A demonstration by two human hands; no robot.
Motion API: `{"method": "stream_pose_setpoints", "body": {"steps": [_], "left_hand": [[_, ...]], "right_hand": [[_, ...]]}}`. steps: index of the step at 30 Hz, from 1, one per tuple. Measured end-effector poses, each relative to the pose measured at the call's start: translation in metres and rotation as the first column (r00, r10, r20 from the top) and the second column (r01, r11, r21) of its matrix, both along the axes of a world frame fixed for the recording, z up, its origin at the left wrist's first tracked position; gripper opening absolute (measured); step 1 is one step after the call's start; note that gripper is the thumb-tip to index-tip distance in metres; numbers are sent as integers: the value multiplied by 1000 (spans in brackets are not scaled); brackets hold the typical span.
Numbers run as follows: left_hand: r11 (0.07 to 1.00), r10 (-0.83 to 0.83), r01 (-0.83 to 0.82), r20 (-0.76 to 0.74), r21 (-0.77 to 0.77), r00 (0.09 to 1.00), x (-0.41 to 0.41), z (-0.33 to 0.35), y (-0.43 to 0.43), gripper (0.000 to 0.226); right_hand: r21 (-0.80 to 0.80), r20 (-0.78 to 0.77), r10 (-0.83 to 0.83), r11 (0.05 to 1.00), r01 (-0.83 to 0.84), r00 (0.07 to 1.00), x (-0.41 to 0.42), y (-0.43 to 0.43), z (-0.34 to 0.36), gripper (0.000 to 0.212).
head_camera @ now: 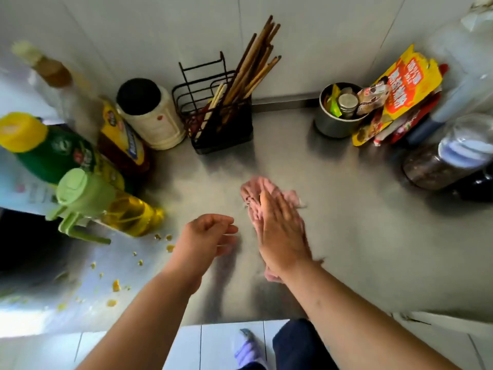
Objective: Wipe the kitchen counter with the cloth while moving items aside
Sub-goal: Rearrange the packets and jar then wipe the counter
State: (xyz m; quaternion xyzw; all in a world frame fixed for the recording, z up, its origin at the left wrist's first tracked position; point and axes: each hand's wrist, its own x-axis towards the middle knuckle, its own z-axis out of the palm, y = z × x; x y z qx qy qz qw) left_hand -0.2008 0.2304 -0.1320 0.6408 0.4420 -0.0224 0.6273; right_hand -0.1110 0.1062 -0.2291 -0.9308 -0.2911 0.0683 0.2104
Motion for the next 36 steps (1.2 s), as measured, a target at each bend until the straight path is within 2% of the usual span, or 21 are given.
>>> {"method": "stream_pose_setpoints", "body": {"steps": [3, 6, 9, 11, 14, 17, 20, 23, 25, 29, 31, 33, 34, 36], "left_hand": [[998, 61, -61, 39, 9, 997, -34, 5, 8, 20], [993, 120, -120, 59, 0, 991, -61, 6, 10, 21], [988, 154, -153, 65, -27, 986, -77, 6, 0, 20], [987, 156, -154, 60, -40, 986, -83, 7, -12, 20], [988, 144, -142, 46, -56, 988, -83, 7, -43, 22], [990, 128, -124, 61, -74, 990, -78, 7, -60, 23], [991, 77, -68, 72, -115, 994, -63, 4, -116, 21], [995, 13, -6, 65, -101, 998, -51, 0, -159, 19], [997, -24, 28, 45, -78, 999, -48, -3, -176, 18], [996, -49, 51, 21, -73, 999, -46, -7, -194, 18], [996, -49, 50, 25, -79, 999, -43, -7, -199, 17], [996, -44, 47, 35, -80, 998, -41, -5, -200, 15], [996, -39, 42, 41, -79, 998, -41, -5, -198, 14], [997, -33, 37, 54, -68, 998, -39, -3, -192, 14]], "right_hand": [[-23, -41, 216, 976, -217, 975, -64, 31, 2, 58], [-28, -43, 473, 880, -474, 880, -116, 36, 5, 57], [-77, -57, 626, 773, -629, 777, -136, 17, 0, 75], [-178, -10, 681, 719, -672, 732, -131, -6, -2, 77], [-175, 100, 629, 774, -609, 771, -109, -55, 1, 52], [-152, 184, 573, 819, -553, 799, -82, -84, 5, 46], [-215, 198, 512, 855, -472, 836, -55, -152, 0, 52], [-279, 135, 416, 887, -368, 899, -30, -214, 1, 68], [-278, 135, 337, 915, -291, 932, -11, -250, 1, 69], [-280, -12, 226, 935, -220, 974, 18, -317, 5, 92], [-215, -49, 185, 958, -191, 982, 32, -339, 7, 85], [-136, -52, 33, 990, -40, 998, 47, -347, 9, 73], [-149, -59, -87, 986, 77, 994, 55, -343, 9, 71], [-234, -67, -313, 928, 290, 947, 66, -332, 12, 80]]}}
